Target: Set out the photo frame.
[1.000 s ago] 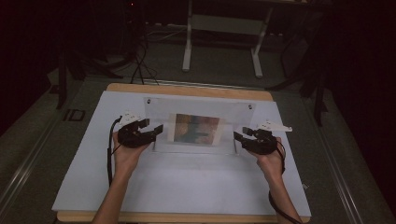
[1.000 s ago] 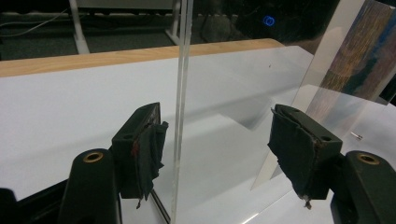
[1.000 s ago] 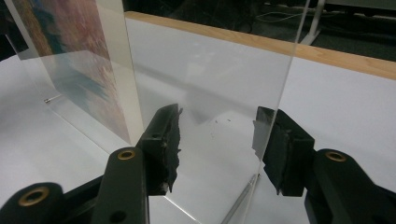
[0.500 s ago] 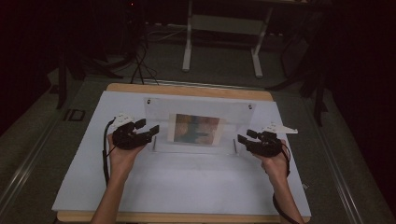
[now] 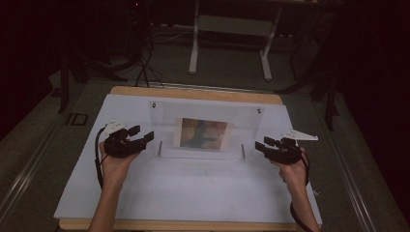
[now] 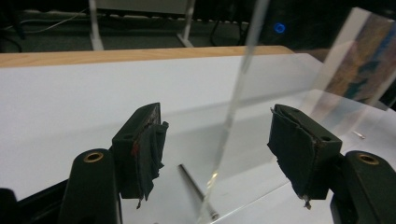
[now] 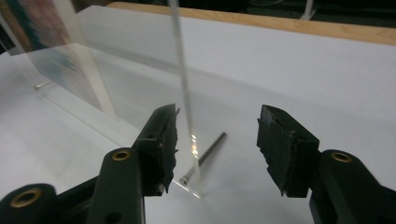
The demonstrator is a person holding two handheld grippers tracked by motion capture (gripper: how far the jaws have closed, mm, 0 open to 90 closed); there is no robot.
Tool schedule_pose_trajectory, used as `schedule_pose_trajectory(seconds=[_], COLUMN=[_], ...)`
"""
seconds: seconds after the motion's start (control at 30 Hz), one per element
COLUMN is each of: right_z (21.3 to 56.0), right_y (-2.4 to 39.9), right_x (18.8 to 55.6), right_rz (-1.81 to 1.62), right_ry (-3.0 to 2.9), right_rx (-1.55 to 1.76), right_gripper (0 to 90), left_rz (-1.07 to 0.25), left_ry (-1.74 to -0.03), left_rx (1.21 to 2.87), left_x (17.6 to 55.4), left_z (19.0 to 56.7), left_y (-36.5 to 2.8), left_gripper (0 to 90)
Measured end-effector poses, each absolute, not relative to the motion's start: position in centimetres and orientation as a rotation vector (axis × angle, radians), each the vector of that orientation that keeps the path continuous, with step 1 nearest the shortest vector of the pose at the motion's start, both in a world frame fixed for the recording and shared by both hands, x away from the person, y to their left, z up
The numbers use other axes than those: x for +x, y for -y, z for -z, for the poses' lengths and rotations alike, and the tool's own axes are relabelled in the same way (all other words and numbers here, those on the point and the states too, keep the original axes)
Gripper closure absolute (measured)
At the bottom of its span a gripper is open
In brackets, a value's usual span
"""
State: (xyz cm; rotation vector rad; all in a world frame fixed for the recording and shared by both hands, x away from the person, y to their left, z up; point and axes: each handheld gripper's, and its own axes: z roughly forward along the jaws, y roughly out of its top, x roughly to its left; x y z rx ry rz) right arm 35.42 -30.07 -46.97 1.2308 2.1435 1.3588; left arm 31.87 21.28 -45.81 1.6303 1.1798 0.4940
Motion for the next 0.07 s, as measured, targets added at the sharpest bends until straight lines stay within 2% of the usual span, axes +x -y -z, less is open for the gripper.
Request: schedule_pose_trajectory(seconds=[0.07], right_z=[47.23], right_y=[30.37], right_x=[35.54], right_rz=[-1.357], right_ry=[-2.145], right_rx=[1.253], right_gripper=[47.2], left_rz=[-0.513], left_ry=[-1.199], left_rx=[1.643], left_x=[31.85], left_z=[45.95], left_y=[-21.64], left_gripper=[34.6])
